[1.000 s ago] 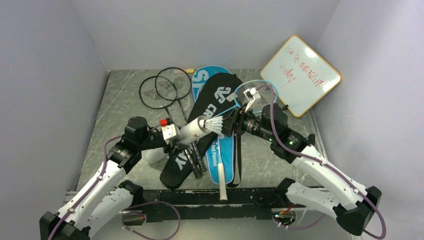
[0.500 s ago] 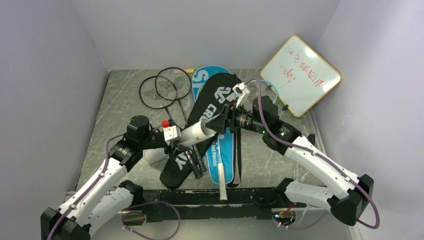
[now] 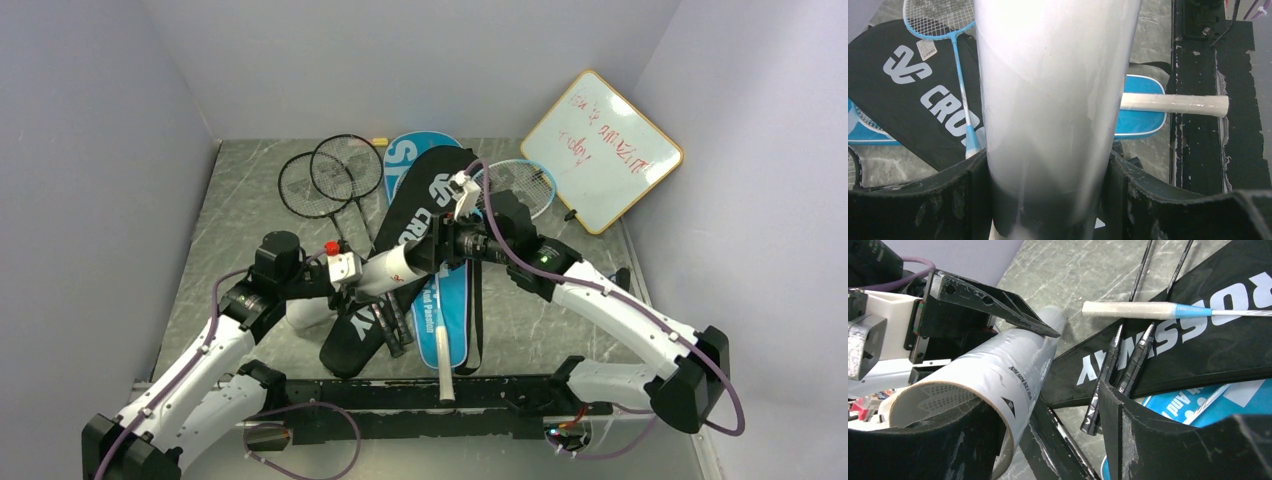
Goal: Pack up the badminton gear
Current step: Place the shuttlecock at the shuttle tube.
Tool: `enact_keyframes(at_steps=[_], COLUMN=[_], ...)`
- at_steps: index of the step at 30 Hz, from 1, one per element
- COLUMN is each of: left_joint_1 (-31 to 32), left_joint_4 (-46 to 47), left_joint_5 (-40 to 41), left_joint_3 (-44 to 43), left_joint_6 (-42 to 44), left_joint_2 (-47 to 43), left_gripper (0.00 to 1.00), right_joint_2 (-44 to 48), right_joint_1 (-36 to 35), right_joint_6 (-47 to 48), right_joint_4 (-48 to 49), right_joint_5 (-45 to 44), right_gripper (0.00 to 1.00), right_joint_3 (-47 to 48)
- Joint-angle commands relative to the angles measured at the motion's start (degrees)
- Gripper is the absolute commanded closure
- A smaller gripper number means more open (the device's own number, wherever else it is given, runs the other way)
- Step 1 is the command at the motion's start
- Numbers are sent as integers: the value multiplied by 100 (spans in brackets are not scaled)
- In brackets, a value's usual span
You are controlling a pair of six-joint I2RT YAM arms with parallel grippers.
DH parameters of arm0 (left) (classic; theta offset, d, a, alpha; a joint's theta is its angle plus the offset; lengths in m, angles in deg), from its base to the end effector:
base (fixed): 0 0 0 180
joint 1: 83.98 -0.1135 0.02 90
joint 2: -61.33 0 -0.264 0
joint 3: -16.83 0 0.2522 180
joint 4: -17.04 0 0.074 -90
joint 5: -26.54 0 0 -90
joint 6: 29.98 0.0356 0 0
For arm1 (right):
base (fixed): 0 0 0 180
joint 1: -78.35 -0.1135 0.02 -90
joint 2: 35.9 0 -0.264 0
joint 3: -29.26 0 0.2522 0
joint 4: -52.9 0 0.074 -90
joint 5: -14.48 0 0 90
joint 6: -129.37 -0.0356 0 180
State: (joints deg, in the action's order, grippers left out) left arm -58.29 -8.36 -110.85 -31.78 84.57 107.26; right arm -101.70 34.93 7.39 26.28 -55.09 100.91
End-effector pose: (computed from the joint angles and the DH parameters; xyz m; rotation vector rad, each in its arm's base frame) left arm 0.1498 -0.1011 0.2771 1.2680 1.4383 -0.8199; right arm 0.1825 0.1898 0.3419 -0.4681 2.0585 1.1829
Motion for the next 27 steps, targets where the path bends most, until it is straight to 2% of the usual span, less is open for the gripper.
enact_keyframes(at_steps=[1,7,14,21,27], left_joint_1=[-20,-20,-25,-20,-20], left_joint_4=[138,124,93,108,747], left_joint_5=[-294,-291,-245,-184,226], left_joint_3=[-127,-136,-132,-126,-88], left_joint_6=[-25,-12,-6,-60,-1133], left_joint_2=[6,25,-16,-101,-286], left_gripper=[84,84,84,84,86], right_joint_2=[-189,-283,459,960,1189], right_joint_1=[-210,-360,-351,-351,-351], right_joint_6=[168,192,278,435,443], right_joint_4=[-23,-12,124,-243,-375], right_joint_5=[-328,-526,-963,-1389,-1769], right_gripper=[32,27,14,13,13], right_joint_3=[277,363,358,526,405])
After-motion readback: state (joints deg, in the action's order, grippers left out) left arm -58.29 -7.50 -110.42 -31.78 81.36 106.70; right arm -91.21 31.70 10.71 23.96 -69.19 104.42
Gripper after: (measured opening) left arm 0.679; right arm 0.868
